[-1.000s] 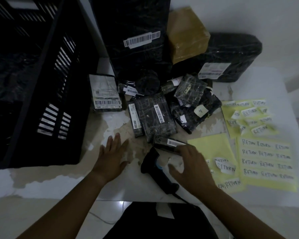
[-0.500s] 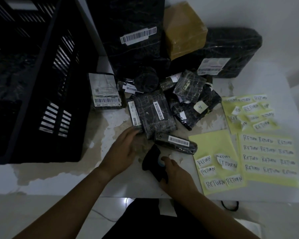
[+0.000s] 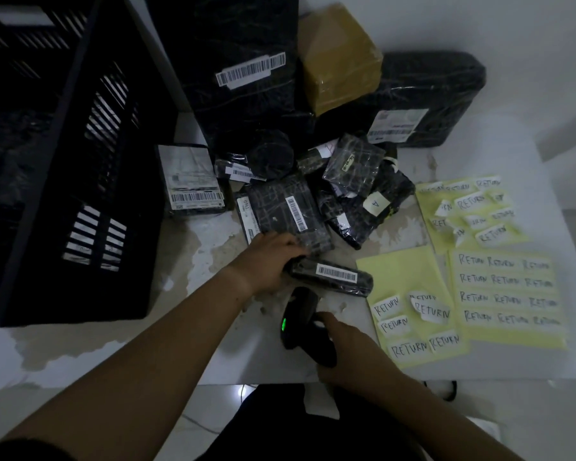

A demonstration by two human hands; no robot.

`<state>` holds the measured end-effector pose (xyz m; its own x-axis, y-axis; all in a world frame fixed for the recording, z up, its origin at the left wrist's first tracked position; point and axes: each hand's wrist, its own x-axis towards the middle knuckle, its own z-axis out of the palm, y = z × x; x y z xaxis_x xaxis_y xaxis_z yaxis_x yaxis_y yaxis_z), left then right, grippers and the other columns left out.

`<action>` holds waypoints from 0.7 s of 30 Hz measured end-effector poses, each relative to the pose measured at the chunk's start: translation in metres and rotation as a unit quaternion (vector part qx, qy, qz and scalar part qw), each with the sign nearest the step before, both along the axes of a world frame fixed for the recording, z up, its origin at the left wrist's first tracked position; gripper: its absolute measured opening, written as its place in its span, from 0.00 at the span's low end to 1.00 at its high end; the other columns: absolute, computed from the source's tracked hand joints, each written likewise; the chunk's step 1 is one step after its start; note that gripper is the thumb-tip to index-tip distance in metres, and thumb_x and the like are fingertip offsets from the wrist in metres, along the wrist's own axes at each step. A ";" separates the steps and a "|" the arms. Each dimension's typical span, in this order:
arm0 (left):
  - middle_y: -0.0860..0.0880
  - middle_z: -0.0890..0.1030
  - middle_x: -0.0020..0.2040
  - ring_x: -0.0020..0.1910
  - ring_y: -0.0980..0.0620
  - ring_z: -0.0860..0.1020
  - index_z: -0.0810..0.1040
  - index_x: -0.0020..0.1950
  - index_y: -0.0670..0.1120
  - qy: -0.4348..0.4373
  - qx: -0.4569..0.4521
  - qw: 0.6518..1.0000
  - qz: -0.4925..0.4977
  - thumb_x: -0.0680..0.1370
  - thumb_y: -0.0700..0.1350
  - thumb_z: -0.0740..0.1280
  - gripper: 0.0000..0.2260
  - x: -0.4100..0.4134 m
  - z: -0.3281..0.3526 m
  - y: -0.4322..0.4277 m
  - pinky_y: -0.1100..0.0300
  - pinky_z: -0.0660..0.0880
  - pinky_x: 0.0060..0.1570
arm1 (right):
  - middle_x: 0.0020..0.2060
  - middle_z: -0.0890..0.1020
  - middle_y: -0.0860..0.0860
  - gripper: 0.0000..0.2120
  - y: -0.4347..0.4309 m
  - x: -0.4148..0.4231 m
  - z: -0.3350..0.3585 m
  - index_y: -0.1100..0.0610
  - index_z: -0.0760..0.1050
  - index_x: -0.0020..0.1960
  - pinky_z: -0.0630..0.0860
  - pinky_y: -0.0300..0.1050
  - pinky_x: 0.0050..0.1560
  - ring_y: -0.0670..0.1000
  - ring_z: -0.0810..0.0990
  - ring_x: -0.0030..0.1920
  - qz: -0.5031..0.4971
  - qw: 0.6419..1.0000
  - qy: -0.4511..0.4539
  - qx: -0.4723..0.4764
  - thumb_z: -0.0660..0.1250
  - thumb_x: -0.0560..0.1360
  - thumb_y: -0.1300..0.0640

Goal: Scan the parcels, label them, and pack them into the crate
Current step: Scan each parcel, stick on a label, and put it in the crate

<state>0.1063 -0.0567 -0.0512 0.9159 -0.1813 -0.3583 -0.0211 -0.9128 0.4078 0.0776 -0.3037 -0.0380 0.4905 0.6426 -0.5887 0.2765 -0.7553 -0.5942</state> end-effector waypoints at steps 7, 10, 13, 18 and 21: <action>0.49 0.76 0.50 0.49 0.47 0.76 0.72 0.58 0.51 -0.073 -0.094 0.988 0.100 0.78 0.45 0.69 0.11 -0.028 -0.005 -0.027 0.55 0.68 0.44 | 0.35 0.70 0.50 0.15 -0.040 0.001 0.059 0.42 0.69 0.50 0.60 0.41 0.37 0.44 0.65 0.31 -0.138 0.985 0.073 0.079 0.65 0.67 0.56; 0.46 0.73 0.43 0.35 0.52 0.72 0.63 0.61 0.51 0.025 -0.223 0.952 0.209 0.83 0.43 0.64 0.12 -0.048 0.006 -0.032 0.61 0.68 0.32 | 0.32 0.69 0.49 0.12 -0.040 0.004 0.084 0.45 0.70 0.46 0.60 0.42 0.38 0.43 0.65 0.31 -0.208 0.967 0.075 0.128 0.65 0.71 0.62; 0.43 0.76 0.52 0.39 0.48 0.75 0.60 0.63 0.53 0.072 -0.381 0.848 0.361 0.83 0.37 0.59 0.15 -0.055 0.026 -0.032 0.57 0.75 0.37 | 0.28 0.72 0.47 0.10 -0.033 0.005 0.108 0.43 0.74 0.43 0.64 0.44 0.34 0.44 0.67 0.27 -0.274 0.945 0.076 0.164 0.68 0.77 0.58; 0.46 0.76 0.51 0.43 0.48 0.74 0.63 0.61 0.58 0.005 -0.484 0.769 0.417 0.82 0.37 0.64 0.18 -0.044 0.059 -0.035 0.49 0.74 0.43 | 0.26 0.74 0.50 0.02 -0.011 0.003 0.146 0.35 0.76 0.44 0.65 0.44 0.33 0.45 0.69 0.25 -0.314 0.927 0.064 0.196 0.68 0.73 0.42; 0.54 0.80 0.55 0.46 0.58 0.82 0.63 0.59 0.58 -0.067 -0.463 0.793 0.389 0.81 0.39 0.69 0.19 -0.036 0.074 -0.030 0.60 0.80 0.47 | 0.28 0.77 0.49 0.12 -0.003 0.003 0.161 0.36 0.76 0.44 0.66 0.43 0.34 0.42 0.71 0.24 -0.309 0.927 0.058 0.203 0.65 0.64 0.34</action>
<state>0.0702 -0.0865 0.0228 0.8979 0.3298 -0.2915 0.3021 0.0199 0.9531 0.0803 -0.3064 0.1227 0.7873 0.4396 -0.4322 -0.2192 -0.4556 -0.8627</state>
